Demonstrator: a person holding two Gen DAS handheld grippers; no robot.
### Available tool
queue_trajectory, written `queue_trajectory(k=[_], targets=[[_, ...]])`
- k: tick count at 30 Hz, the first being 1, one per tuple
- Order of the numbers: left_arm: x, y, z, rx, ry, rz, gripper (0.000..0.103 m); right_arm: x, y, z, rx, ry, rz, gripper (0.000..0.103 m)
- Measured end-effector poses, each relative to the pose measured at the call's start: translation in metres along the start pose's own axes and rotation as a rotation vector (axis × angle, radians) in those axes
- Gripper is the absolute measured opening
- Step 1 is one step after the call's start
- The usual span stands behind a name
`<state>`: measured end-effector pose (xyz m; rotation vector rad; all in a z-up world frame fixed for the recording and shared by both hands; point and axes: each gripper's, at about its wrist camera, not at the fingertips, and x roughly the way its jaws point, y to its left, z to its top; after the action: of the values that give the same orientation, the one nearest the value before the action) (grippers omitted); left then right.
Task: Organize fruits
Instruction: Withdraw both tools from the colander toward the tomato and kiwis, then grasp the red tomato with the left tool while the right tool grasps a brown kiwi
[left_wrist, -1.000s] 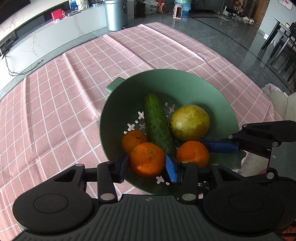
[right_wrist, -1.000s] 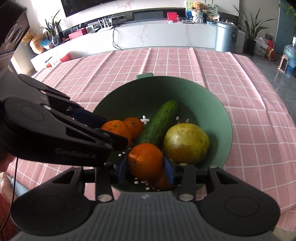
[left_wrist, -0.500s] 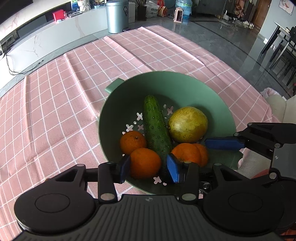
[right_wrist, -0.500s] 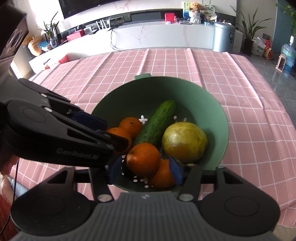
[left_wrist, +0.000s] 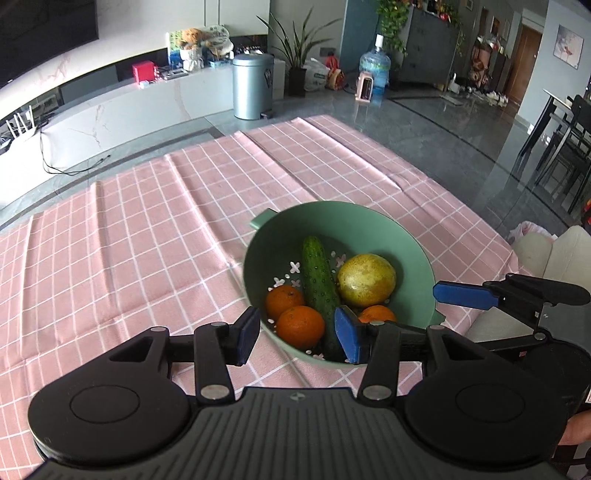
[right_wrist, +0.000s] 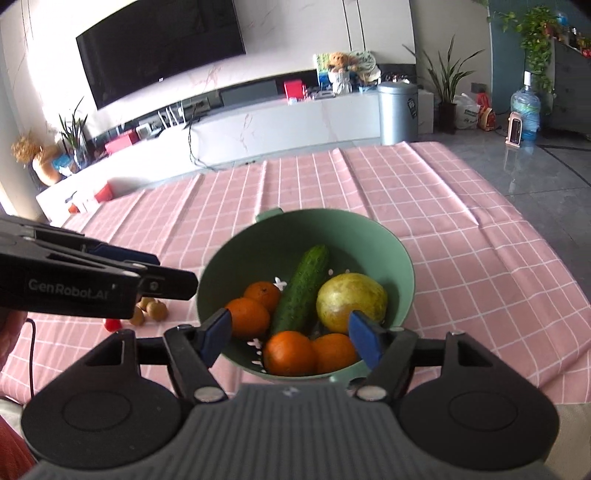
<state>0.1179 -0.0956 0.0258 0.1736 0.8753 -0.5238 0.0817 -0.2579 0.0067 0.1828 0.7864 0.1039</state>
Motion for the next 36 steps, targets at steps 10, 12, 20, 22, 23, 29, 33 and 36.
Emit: queue_trajectory(k=[10,12,20,22,23,29,33,36], targets=[[-0.035,0.033,-0.024,-0.066,-0.035,0.041,0.056,-0.023,0.042,-0.010,0.005,-0.121,0.025,0.073],[-0.040,0.042,-0.031,-0.083,-0.037,0.052,0.056,-0.023,0.052,-0.013,0.000,-0.126,0.037,0.073],[-0.047,0.077,-0.049,-0.167,-0.054,0.078,0.056,-0.011,0.082,-0.015,-0.029,-0.100,0.079,0.073],[-0.047,0.086,-0.052,-0.185,-0.054,0.080,0.056,-0.007,0.089,-0.015,-0.038,-0.095,0.090,0.073],[-0.047,0.090,-0.053,-0.192,-0.051,0.080,0.056,-0.004,0.092,-0.016,-0.044,-0.093,0.094,0.073],[-0.037,0.111,-0.066,-0.237,-0.037,0.073,0.056,0.012,0.109,-0.020,-0.086,-0.076,0.098,0.072],[-0.025,0.121,-0.076,-0.258,-0.015,0.072,0.056,0.024,0.121,-0.026,-0.122,-0.065,0.101,0.070],[-0.017,0.128,-0.084,-0.281,-0.006,0.063,0.056,0.035,0.128,-0.030,-0.162,-0.058,0.092,0.061]])
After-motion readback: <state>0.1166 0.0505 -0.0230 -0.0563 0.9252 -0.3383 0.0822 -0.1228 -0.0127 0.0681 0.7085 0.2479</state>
